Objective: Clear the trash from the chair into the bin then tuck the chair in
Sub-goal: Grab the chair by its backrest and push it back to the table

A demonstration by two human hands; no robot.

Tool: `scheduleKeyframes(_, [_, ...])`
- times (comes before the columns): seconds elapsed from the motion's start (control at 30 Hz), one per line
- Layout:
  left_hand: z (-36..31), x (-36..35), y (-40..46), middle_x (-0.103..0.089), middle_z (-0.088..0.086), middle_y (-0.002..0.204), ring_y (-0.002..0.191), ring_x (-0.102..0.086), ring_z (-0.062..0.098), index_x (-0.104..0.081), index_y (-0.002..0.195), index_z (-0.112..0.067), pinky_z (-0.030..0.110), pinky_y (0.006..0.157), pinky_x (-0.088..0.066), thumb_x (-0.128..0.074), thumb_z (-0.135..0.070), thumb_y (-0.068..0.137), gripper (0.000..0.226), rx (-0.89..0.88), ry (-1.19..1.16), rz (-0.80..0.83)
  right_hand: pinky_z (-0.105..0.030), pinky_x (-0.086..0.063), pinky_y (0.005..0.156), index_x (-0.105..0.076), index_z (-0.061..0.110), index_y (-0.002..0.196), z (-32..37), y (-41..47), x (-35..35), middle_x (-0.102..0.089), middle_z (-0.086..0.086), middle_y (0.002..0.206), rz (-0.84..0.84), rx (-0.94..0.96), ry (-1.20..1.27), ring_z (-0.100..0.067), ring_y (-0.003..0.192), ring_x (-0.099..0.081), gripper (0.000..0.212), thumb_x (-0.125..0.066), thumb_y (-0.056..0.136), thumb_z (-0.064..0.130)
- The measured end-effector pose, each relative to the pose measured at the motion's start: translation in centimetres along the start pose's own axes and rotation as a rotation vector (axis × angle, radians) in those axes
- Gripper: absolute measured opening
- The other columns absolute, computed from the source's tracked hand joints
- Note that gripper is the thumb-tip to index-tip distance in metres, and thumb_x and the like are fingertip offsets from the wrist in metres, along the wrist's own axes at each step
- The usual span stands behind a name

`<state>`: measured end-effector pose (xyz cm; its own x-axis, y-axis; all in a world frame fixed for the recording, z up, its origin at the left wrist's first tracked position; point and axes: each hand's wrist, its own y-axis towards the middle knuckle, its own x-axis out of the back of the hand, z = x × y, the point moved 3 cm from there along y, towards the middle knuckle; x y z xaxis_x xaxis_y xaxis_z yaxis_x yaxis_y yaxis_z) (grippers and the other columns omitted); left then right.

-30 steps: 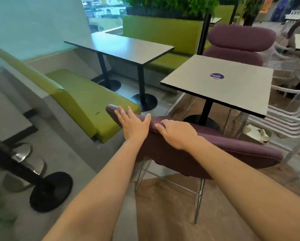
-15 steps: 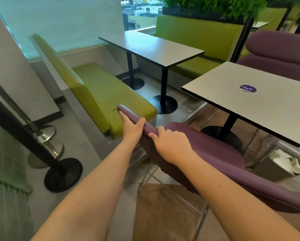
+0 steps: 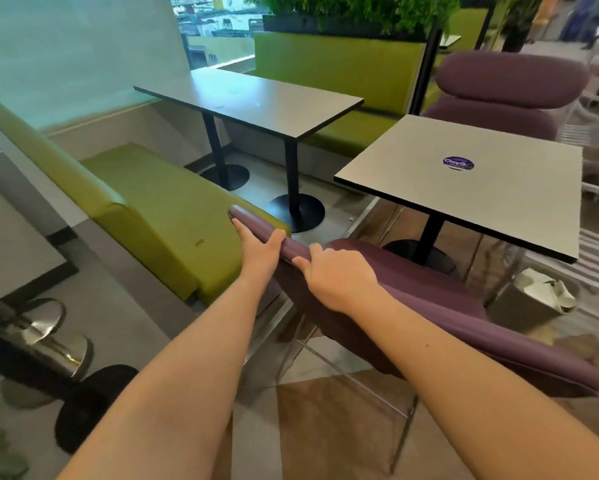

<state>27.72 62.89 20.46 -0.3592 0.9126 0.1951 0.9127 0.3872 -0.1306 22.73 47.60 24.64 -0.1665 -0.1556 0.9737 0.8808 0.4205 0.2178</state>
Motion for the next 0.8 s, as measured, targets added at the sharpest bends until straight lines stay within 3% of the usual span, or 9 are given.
scheduleKeyframes(0.17, [0.1,1.1,3.6,-0.012,0.013,0.161,0.142,-0.029,0.032,0.021,0.151,-0.023,0.050,0.115,-0.029,-0.063,-0.033,0.085,0.107,-0.017,0.010,0.074,-0.035,-0.034,0.058,-0.051,0.014,0.110,1.5,2.8,-0.9,-0.067,-0.009,0.095,-0.032,-0.074,-0.031,-0.031,0.078,-0.065,0.050,-0.018,0.102,0.052])
scheduleKeyframes(0.3, [0.1,1.2,4.6,-0.006,0.013,0.162,0.146,-0.019,0.031,0.021,0.151,-0.018,0.049,0.119,-0.020,-0.062,-0.043,0.080,0.112,-0.039,0.062,0.062,-0.034,-0.035,0.056,-0.054,0.017,0.112,1.8,3.0,-0.7,-0.068,-0.005,0.090,-0.077,-0.128,-0.061,-0.028,0.075,-0.065,0.052,-0.021,0.101,0.055])
scheduleKeyframes(0.4, [0.1,1.3,4.5,0.011,0.013,0.162,0.150,0.005,0.028,0.016,0.152,-0.009,0.041,0.121,-0.002,-0.058,-0.046,0.087,0.105,-0.103,0.303,-0.013,-0.031,-0.042,0.052,-0.060,0.020,0.095,1.7,1.8,-0.3,-0.065,0.001,0.077,-0.139,-0.255,-0.083,-0.020,0.062,-0.061,0.059,-0.024,0.095,0.066])
scheduleKeyframes(0.5, [-1.3,1.5,3.8,0.016,0.017,0.160,0.149,0.014,0.029,0.003,0.154,-0.006,0.039,0.119,0.005,-0.050,-0.041,0.094,0.088,-0.232,0.507,-0.070,-0.027,-0.030,0.047,-0.055,0.021,0.076,1.4,-0.1,0.1,-0.056,0.006,0.064,-0.194,-0.379,-0.111,-0.014,0.051,-0.051,0.060,-0.026,0.091,0.072])
scheduleKeyframes(0.6, [-2.3,-0.1,2.0,-0.002,0.016,0.162,0.150,0.003,0.030,-0.033,0.149,-0.013,0.044,0.119,0.003,-0.040,-0.031,0.097,0.056,-0.543,0.783,-0.025,-0.027,-0.019,0.047,-0.055,0.025,0.069,0.5,-3.2,0.9,-0.053,0.007,0.059,-0.230,-0.471,-0.172,-0.013,0.048,-0.044,0.057,-0.025,0.094,0.066])
scheduleKeyframes(0.67, [-2.6,-2.0,-0.8,-0.032,0.011,0.154,0.146,-0.021,0.027,-0.061,0.128,-0.021,0.041,0.119,-0.006,-0.040,-0.032,0.097,0.039,-0.835,0.873,0.069,-0.028,-0.024,0.052,-0.060,0.025,0.069,-0.7,-5.5,1.5,-0.059,0.005,0.061,-0.264,-0.541,-0.227,-0.016,0.052,-0.051,0.054,-0.027,0.097,0.058])
scheduleKeyframes(0.73, [-2.7,-3.6,-3.9,-0.063,0.001,0.125,0.119,-0.053,0.019,-0.074,0.098,-0.024,0.034,0.106,-0.031,-0.040,-0.036,0.096,0.037,-1.052,0.875,0.123,-0.029,-0.025,0.057,-0.062,0.023,0.067,-2.3,-8.0,2.3,-0.062,0.004,0.062,-0.309,-0.608,-0.245,-0.018,0.056,-0.056,0.050,-0.032,0.099,0.048])
scheduleKeyframes(0.8, [-3.1,-5.2,-6.9,-0.068,-0.005,0.090,0.085,-0.059,0.015,-0.074,0.083,-0.023,0.032,0.080,-0.042,-0.038,-0.041,0.097,0.042,-1.172,0.871,0.177,-0.030,-0.027,0.061,-0.063,0.021,0.068,-4.1,-10.8,3.1,-0.064,0.003,0.066,-0.341,-0.703,-0.267,-0.021,0.062,-0.059,0.046,-0.036,0.099,0.041])
